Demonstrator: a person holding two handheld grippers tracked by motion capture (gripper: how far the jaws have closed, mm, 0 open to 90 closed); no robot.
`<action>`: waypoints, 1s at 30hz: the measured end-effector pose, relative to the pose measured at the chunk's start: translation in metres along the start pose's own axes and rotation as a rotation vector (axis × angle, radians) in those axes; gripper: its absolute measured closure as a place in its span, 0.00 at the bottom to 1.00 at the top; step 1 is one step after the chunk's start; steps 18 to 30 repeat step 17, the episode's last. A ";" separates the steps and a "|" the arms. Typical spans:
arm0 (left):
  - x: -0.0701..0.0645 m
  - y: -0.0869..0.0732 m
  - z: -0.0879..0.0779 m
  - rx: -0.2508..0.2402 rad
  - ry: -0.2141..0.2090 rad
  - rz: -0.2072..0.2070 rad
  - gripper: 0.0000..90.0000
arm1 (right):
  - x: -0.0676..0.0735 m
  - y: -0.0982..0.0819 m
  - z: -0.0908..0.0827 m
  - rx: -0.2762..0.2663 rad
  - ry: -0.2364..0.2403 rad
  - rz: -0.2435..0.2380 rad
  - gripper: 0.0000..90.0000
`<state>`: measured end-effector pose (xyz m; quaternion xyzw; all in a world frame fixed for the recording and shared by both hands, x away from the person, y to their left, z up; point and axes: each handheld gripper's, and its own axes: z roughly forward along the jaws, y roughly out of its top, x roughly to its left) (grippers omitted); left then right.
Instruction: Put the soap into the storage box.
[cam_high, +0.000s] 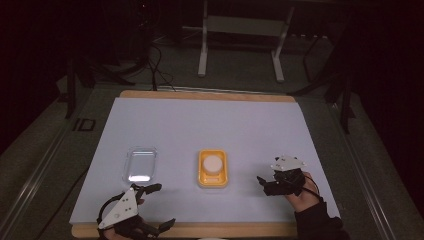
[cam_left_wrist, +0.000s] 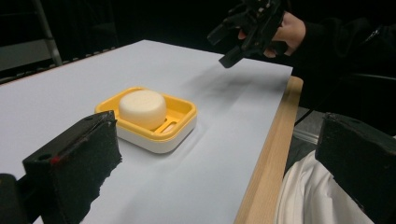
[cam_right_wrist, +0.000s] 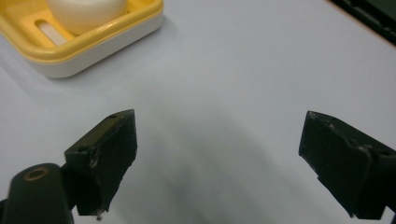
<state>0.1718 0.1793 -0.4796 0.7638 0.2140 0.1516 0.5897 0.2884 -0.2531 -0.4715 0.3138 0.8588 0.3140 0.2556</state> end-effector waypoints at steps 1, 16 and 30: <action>0.000 0.000 0.000 0.000 0.000 0.000 0.00 | 0.000 -0.001 -0.002 -0.009 -0.002 0.009 0.13; 0.000 -0.001 0.001 0.012 0.002 0.001 0.00 | -0.004 -0.004 -0.005 -0.040 -0.018 0.035 0.13; 0.000 -0.001 0.002 0.013 0.002 0.002 0.00 | -0.004 -0.004 -0.005 -0.040 -0.018 0.035 0.13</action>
